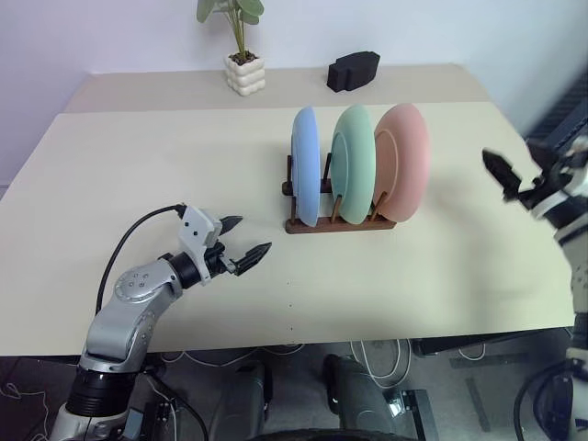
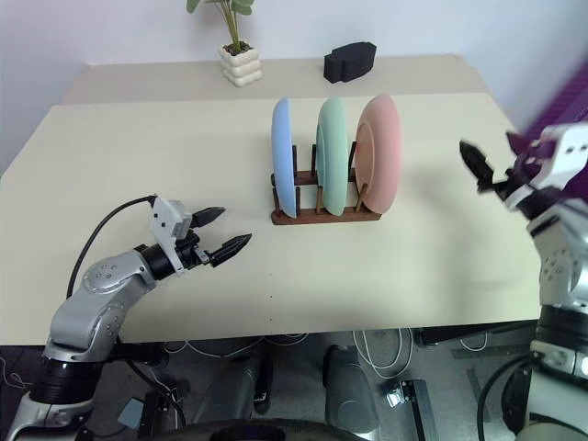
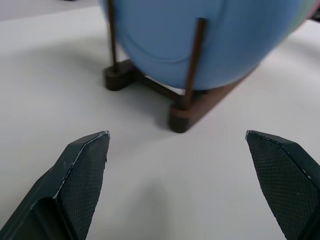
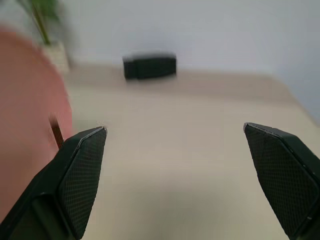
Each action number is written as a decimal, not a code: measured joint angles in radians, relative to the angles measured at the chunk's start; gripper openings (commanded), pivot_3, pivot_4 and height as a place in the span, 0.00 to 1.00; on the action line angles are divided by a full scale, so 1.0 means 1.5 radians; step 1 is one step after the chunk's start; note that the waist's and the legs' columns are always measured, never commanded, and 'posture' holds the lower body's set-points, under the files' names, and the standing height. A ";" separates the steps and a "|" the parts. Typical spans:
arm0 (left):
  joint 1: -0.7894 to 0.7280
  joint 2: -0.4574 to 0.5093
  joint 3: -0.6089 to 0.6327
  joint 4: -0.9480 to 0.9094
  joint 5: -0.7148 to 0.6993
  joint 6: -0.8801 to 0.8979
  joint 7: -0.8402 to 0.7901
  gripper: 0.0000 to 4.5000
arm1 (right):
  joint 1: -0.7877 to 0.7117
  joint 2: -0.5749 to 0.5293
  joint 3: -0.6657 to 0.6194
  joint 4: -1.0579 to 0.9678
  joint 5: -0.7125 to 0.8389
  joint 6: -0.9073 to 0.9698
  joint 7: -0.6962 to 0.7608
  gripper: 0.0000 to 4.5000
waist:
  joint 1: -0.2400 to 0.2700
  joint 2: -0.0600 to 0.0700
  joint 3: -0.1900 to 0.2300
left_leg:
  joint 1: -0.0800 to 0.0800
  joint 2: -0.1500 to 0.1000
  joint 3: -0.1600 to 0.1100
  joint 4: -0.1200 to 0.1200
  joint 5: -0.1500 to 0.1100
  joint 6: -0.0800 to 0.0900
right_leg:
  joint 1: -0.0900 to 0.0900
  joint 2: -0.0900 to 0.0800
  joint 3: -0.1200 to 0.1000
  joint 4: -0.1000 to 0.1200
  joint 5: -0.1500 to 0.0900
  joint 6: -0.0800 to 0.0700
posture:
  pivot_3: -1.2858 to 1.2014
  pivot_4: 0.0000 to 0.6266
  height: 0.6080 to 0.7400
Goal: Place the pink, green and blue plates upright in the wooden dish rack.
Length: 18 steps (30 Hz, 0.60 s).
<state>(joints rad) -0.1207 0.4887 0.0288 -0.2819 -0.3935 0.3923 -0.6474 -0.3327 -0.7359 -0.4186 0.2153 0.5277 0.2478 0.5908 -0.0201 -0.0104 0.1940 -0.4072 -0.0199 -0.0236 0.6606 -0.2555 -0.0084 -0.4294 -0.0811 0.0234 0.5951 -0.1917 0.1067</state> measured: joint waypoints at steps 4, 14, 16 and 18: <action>0.039 0.001 0.016 0.056 0.032 -0.040 0.012 1.00 | 0.041 0.044 0.031 0.048 -0.044 -0.056 0.023 0.99 | 0.002 0.000 0.000 | 0.000 0.000 0.000 0.000 0.000 0.000 | 0.001 0.000 0.000 0.000 0.000 0.000 | 0.52 0.24 0.97; 0.072 0.015 0.031 0.046 0.038 -0.049 0.013 1.00 | 0.046 0.063 0.056 0.086 -0.049 -0.062 0.124 0.99 | 0.006 0.000 0.000 | 0.000 0.001 -0.001 0.001 0.000 0.000 | 0.001 -0.001 0.000 0.000 0.000 0.000 | 0.52 0.24 0.97; 0.076 0.015 0.031 0.036 0.037 -0.042 0.015 1.00 | 0.051 0.063 0.062 0.100 -0.050 -0.062 0.138 0.99 | 0.005 0.000 0.000 | 0.000 0.001 -0.001 0.001 0.000 0.000 | 0.001 -0.001 0.000 0.000 0.000 0.000 | 0.52 0.24 0.97; 0.076 0.015 0.031 0.020 0.036 -0.033 0.021 1.00 | 0.051 0.063 0.062 0.112 -0.051 -0.063 0.143 0.99 | 0.005 0.000 0.000 | 0.000 0.001 -0.001 0.001 0.000 0.000 | 0.001 -0.001 0.000 0.000 0.000 0.000 | 0.52 0.24 0.97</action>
<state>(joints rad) -0.0064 0.5107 0.0755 -0.2516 -0.3394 0.3435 -0.6158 -0.2563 -0.6414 -0.3252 0.3836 0.4519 0.1535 0.8059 -0.0122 -0.0106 0.1940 -0.4073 -0.0189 -0.0251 0.6618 -0.2555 -0.0085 -0.4279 -0.0820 0.0232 0.5948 -0.1918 0.1067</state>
